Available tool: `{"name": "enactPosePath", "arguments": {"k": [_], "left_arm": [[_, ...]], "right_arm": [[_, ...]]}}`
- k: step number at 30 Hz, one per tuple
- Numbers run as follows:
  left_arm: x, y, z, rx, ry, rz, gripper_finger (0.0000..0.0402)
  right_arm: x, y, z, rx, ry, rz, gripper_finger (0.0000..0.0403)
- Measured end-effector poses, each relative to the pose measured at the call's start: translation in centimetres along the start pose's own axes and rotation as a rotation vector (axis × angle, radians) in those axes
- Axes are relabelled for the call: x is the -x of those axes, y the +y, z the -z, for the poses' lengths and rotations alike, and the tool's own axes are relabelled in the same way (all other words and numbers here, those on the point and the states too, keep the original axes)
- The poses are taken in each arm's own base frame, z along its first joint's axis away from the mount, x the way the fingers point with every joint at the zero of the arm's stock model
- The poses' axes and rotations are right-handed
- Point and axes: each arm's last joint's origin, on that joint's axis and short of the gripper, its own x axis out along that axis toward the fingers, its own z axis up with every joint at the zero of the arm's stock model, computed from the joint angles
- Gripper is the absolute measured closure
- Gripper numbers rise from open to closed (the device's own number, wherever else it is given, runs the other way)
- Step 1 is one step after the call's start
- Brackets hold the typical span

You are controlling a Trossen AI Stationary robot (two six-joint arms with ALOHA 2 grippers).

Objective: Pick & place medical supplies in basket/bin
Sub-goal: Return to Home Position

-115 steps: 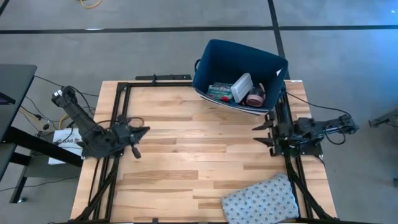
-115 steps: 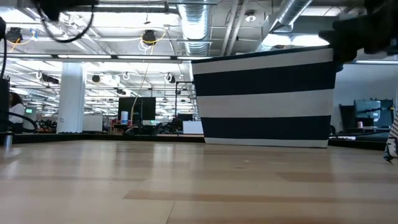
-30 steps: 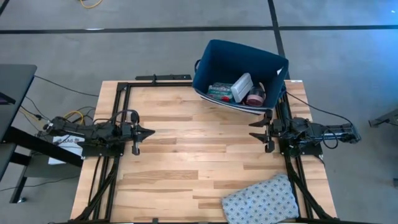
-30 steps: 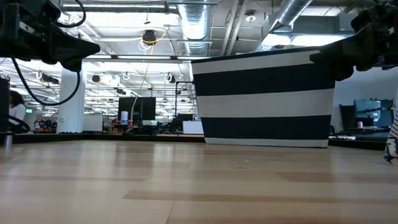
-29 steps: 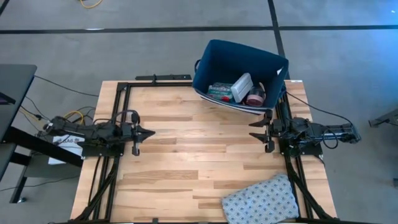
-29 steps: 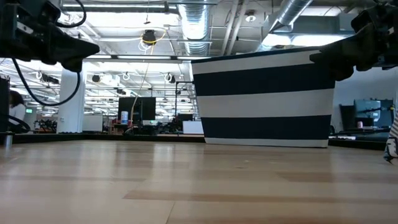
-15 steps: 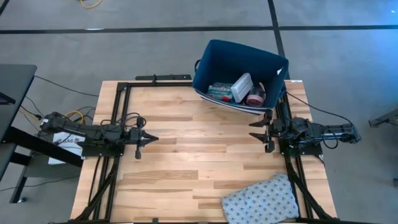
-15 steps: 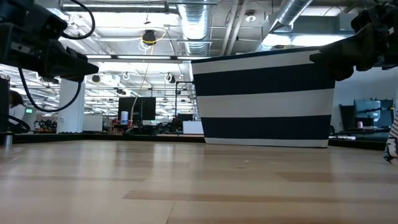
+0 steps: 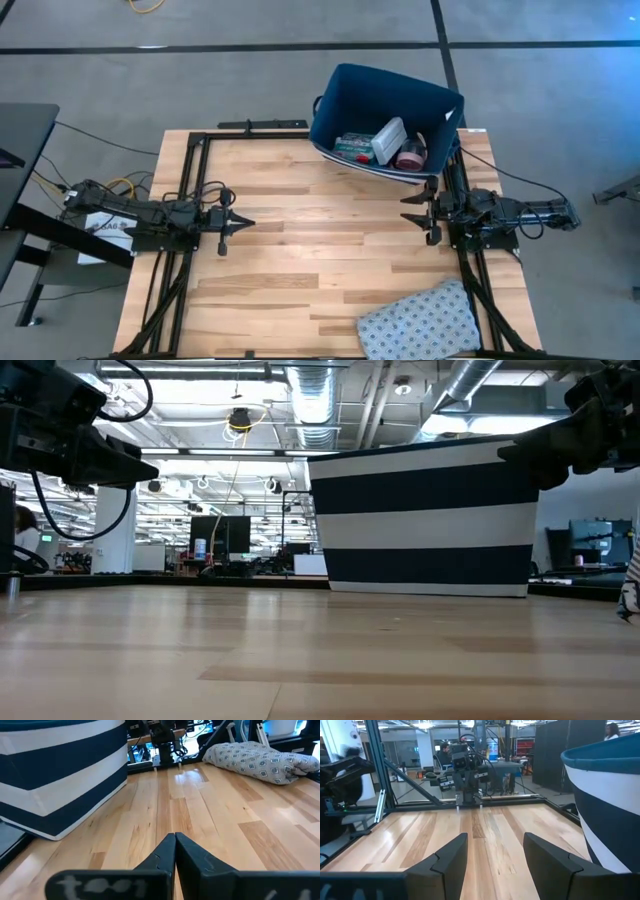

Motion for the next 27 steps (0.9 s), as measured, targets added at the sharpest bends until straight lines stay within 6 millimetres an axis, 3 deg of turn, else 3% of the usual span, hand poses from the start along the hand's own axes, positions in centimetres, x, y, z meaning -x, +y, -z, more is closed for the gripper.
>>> {"name": "enactPosePath", "arguments": {"k": [27], "left_arm": [[1.6, 0.6, -1.7, 0.075, -0.227, -0.027, 0.0401]], "right_arm": [[0.0, 0.0, 0.0, 0.000, 0.001, -0.002, 0.0215]]}}
